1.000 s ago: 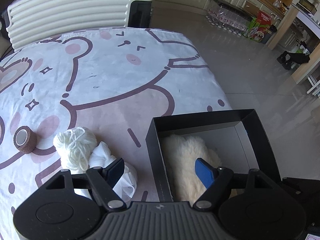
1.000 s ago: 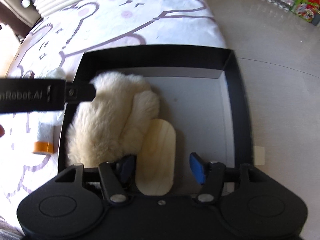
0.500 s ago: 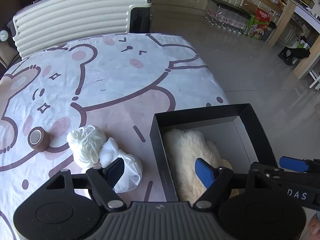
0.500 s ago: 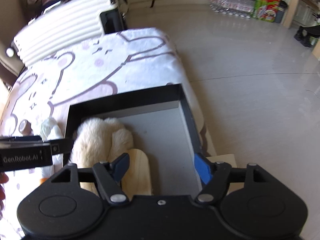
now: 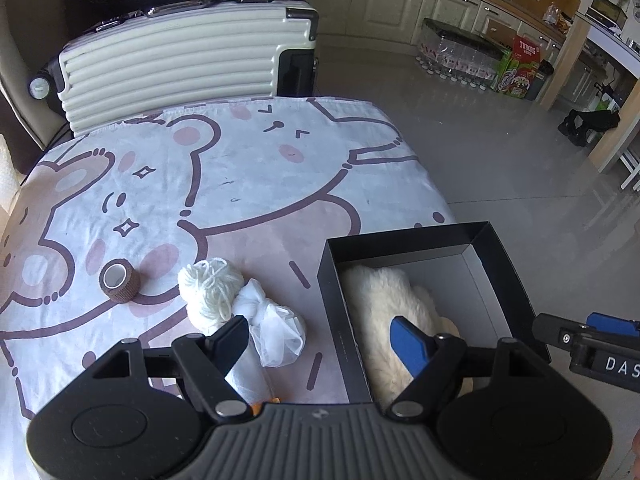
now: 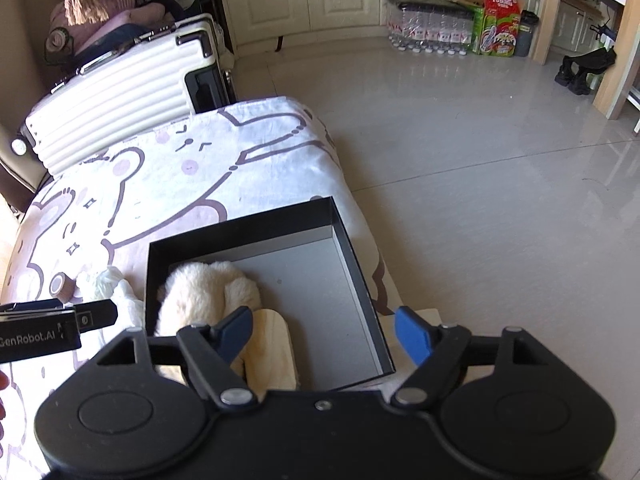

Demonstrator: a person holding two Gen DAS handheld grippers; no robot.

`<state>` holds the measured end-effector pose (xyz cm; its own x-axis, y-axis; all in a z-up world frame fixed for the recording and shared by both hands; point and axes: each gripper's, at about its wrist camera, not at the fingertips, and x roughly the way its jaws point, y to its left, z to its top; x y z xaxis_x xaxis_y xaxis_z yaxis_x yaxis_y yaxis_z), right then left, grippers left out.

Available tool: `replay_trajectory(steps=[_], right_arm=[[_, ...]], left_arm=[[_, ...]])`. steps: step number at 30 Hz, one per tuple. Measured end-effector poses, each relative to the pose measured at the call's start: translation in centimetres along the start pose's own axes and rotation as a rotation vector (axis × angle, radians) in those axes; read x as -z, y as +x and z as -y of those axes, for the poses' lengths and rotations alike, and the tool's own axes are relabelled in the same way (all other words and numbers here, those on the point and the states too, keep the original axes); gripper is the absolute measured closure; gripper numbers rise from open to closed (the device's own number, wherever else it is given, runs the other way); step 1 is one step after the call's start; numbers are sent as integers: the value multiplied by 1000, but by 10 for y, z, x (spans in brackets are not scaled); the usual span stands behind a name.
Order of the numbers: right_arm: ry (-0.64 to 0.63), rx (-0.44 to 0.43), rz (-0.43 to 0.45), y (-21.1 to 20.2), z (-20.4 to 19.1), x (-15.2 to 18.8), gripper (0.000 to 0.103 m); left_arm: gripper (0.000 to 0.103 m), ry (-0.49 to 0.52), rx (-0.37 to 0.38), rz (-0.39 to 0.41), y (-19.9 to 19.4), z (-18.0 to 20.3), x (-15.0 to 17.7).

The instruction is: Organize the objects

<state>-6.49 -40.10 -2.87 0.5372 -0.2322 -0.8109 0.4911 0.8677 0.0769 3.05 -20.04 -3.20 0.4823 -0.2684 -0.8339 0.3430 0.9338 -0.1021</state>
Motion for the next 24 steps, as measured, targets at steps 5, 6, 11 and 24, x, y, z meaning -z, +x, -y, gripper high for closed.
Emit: replay_trajectory(steps=[5, 6, 11, 24], right_arm=[[0, 4, 27, -18, -3, 2, 23], [0, 7, 32, -21, -3, 3, 23], [15, 12, 62, -37, -4, 5, 21], [24, 33, 102, -60, -5, 14, 15]], left_arm=[[25, -4, -4, 27, -18, -2, 3], [25, -5, -4, 33, -22, -3, 3], [24, -1, -10, 57, -36, -3, 8], [12, 34, -64, 101, -55, -11, 16]])
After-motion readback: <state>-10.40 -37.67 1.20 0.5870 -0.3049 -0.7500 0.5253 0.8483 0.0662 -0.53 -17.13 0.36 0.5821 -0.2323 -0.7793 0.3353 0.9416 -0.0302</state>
